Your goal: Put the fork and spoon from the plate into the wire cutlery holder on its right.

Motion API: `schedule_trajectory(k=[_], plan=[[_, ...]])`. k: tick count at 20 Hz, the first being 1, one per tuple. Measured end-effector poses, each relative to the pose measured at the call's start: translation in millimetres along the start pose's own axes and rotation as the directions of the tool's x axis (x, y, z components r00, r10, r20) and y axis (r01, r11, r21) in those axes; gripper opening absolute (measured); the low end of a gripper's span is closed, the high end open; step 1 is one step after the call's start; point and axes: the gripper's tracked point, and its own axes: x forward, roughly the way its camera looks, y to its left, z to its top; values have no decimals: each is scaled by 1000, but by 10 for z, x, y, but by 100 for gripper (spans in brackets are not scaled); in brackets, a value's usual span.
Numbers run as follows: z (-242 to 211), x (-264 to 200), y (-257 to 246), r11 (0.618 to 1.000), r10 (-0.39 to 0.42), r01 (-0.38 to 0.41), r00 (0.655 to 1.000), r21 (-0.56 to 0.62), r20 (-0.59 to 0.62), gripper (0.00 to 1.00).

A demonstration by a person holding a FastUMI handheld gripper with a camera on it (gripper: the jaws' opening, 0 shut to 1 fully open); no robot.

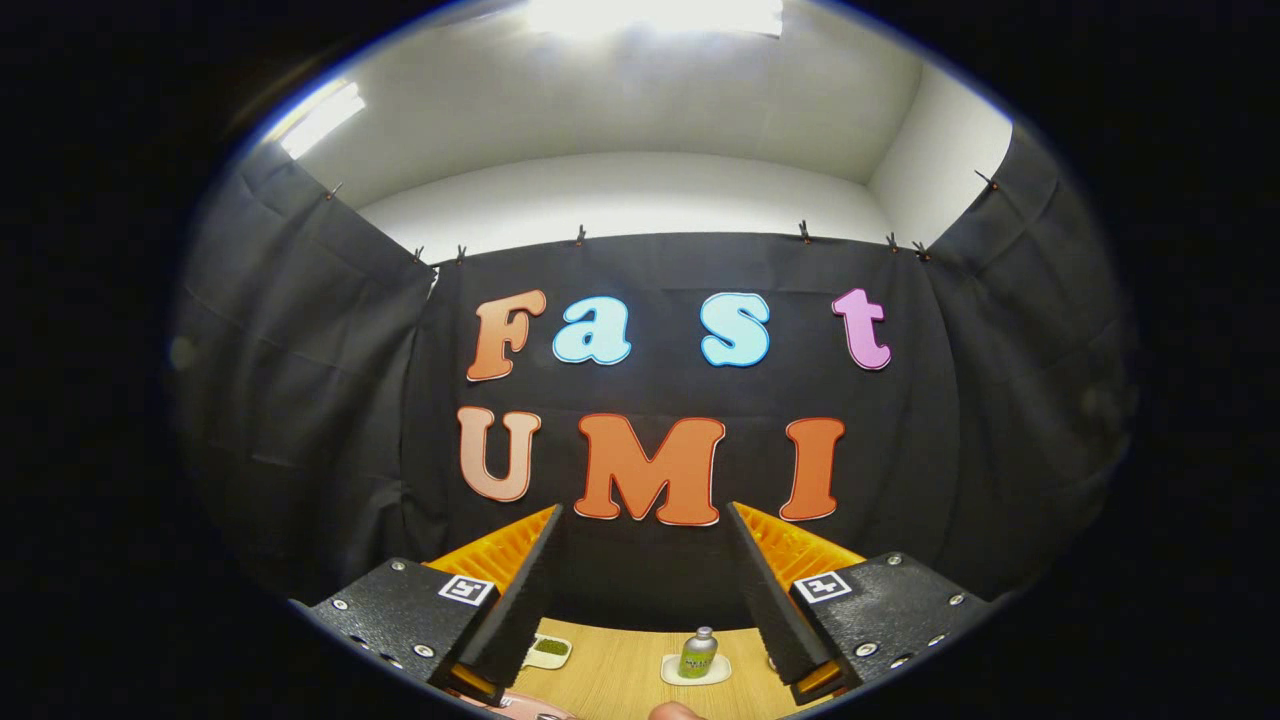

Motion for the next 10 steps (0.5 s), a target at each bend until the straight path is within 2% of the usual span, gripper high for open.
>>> schedule_trajectory(k=[6,10], plan=[[-337,-4,108,1000,21,-18,994,22,-104,93],[-426,-33,125,1000,16,-15,992,9,-122,93]])
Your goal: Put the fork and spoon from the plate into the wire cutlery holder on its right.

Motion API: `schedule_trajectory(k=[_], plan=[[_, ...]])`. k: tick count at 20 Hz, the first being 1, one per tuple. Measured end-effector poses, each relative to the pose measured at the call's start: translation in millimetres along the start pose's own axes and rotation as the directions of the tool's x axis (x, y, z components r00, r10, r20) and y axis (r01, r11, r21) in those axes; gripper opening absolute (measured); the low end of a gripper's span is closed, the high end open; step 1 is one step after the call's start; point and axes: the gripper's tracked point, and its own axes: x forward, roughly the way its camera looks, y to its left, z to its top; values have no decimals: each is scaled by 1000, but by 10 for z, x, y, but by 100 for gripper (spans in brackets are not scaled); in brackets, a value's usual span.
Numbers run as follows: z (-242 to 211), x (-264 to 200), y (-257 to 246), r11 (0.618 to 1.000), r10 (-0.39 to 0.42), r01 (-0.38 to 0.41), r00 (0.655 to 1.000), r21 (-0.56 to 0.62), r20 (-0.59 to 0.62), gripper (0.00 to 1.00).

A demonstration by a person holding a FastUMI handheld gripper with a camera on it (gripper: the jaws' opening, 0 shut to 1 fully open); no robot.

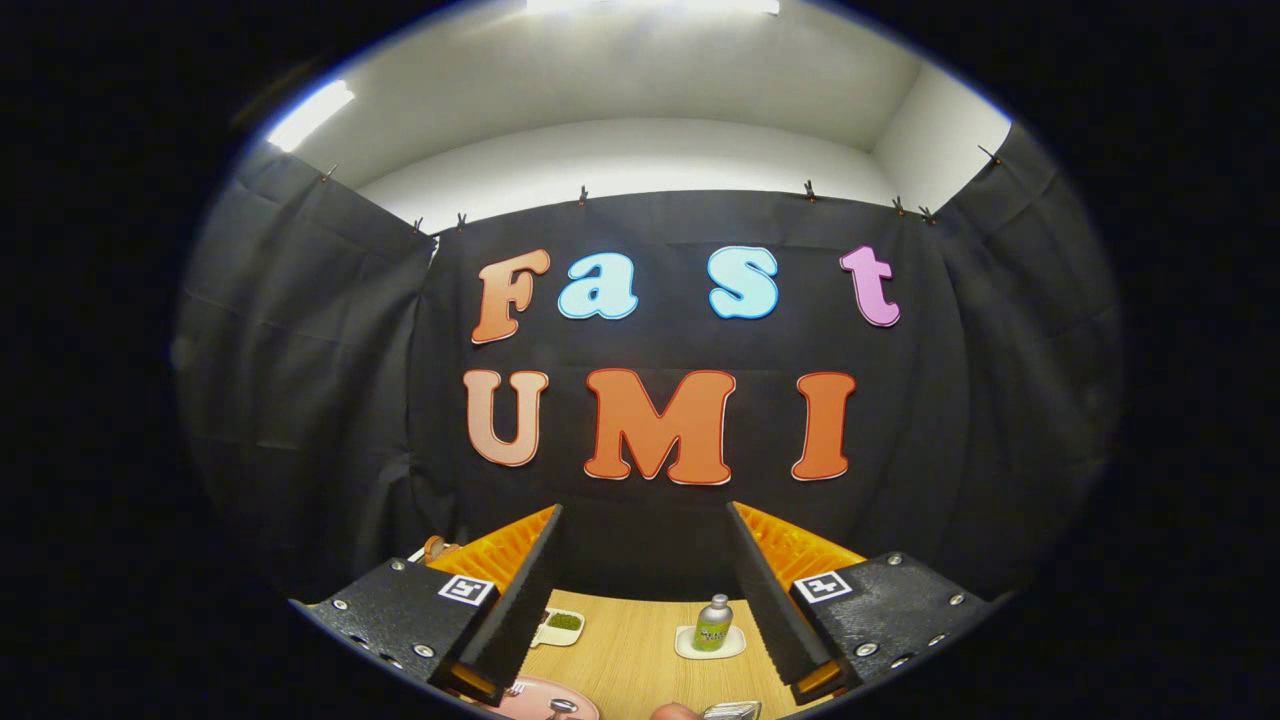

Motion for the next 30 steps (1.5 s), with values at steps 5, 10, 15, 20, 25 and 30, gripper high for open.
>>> schedule_trajectory(k=[5,10,15,20,25,30], plan=[[-454,17,180,999,38,-40,992,-20,-121,93],[-1353,-59,510,993,111,-121,909,1,-402,94],[-2047,-178,835,983,182,-160,782,90,-596,92],[-2727,-382,1057,979,202,-144,599,143,-775,92],[-3289,-618,1200,979,197,-138,431,151,-880,90],[-3683,-846,1283,981,187,-107,264,163,-946,83]])
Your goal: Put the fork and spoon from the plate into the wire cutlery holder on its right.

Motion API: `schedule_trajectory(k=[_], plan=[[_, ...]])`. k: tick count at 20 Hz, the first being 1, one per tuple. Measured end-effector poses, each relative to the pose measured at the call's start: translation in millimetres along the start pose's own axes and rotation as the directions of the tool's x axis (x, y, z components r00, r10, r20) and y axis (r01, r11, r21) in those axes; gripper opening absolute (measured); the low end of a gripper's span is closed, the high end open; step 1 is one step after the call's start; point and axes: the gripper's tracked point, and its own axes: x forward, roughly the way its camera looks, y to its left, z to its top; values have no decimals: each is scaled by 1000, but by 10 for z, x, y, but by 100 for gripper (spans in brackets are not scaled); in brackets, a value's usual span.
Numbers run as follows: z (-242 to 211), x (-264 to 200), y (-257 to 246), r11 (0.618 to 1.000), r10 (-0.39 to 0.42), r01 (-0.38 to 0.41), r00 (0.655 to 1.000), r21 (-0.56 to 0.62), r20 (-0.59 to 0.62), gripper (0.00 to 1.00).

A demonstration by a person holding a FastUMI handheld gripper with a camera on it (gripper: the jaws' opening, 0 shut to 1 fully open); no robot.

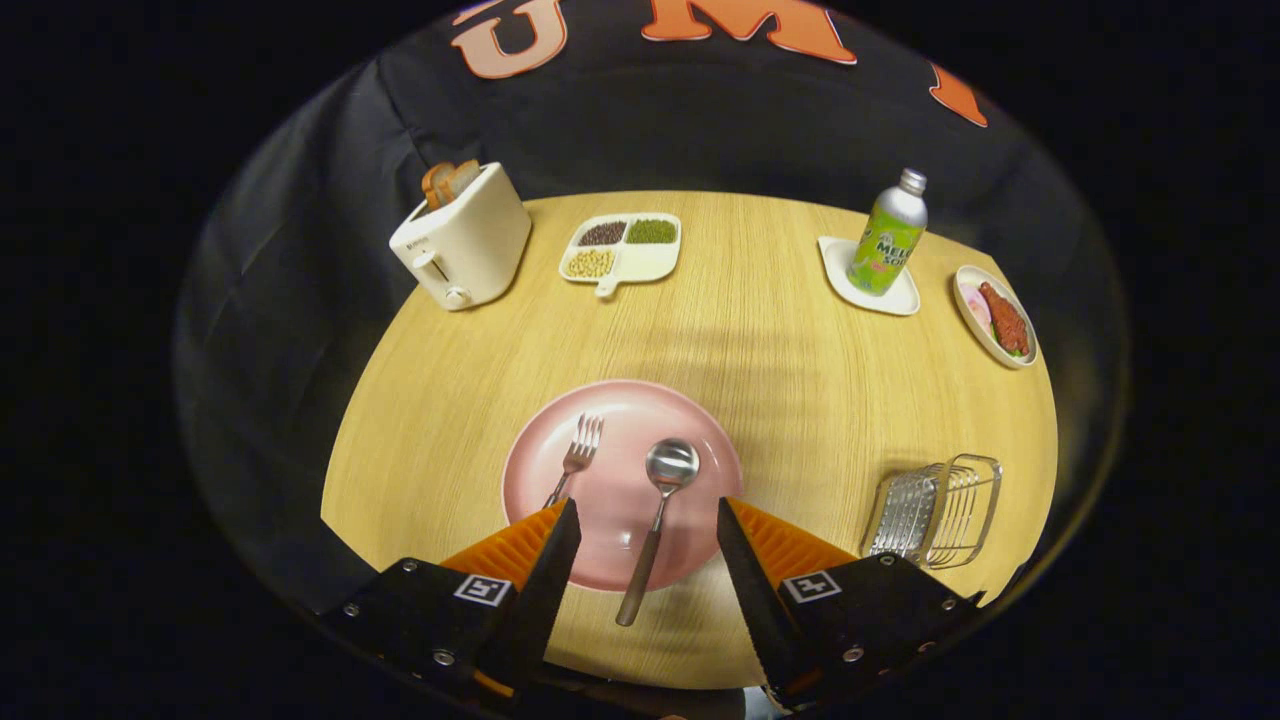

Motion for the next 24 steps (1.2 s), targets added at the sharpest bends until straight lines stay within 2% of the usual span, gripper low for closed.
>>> schedule_trajectory(k=[4,7,11,15,22,24], plan=[[-273,229,-31,1000,-14,18,989,24,-149,78],[-402,366,-35,997,-13,29,973,65,-231,71],[-546,509,-41,997,-19,41,957,71,-290,59],[-645,623,-41,993,-32,68,939,94,-342,40],[-607,755,-112,992,-72,102,945,77,-320,10],[-568,709,-120,992,-68,97,953,83,-296,6]])
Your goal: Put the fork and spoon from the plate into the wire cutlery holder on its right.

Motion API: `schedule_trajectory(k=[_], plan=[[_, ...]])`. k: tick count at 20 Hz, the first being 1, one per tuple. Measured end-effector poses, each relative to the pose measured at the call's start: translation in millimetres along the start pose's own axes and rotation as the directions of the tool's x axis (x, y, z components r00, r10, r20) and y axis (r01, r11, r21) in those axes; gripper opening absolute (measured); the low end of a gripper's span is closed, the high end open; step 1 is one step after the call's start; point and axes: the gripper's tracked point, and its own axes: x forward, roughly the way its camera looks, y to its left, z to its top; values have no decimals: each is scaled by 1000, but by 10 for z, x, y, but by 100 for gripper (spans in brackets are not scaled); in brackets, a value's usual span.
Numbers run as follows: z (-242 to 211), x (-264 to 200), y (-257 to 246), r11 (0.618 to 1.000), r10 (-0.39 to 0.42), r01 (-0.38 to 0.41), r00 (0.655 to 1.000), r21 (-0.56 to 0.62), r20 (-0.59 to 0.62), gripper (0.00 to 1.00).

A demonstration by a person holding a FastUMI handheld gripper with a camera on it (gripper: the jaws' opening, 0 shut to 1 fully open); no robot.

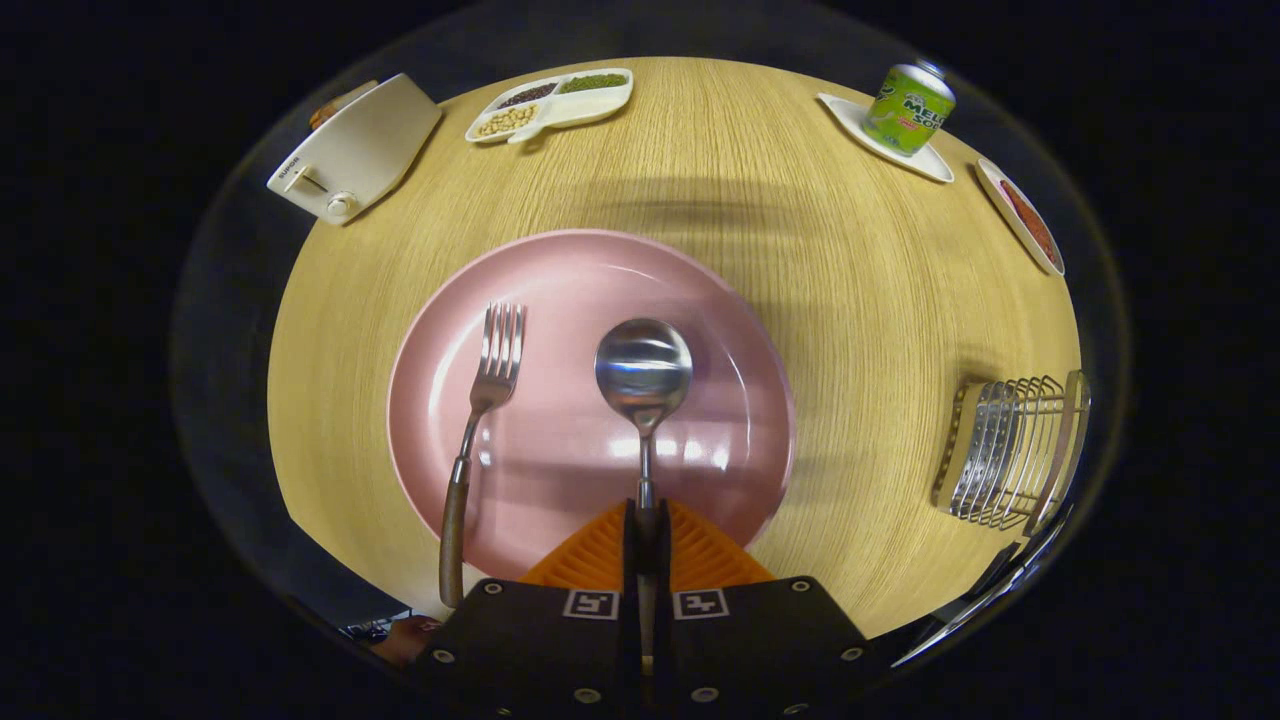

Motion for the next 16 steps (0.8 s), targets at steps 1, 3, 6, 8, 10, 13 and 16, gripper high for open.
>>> schedule_trajectory(k=[1,3,6,8,10,13,16], plan=[[33,-56,-1,1000,20,-20,1000,6,18,5],[75,-187,-64,999,33,-33,998,9,55,5],[132,-471,-281,1000,16,-18,992,16,123,5],[153,-680,-463,999,7,-13,988,37,157,5],[172,-908,-687,998,-9,-2,981,56,194,5],[149,-1183,-1078,996,-45,27,977,86,210,5],[68,-1313,-1525,990,-103,84,978,109,183,5]])
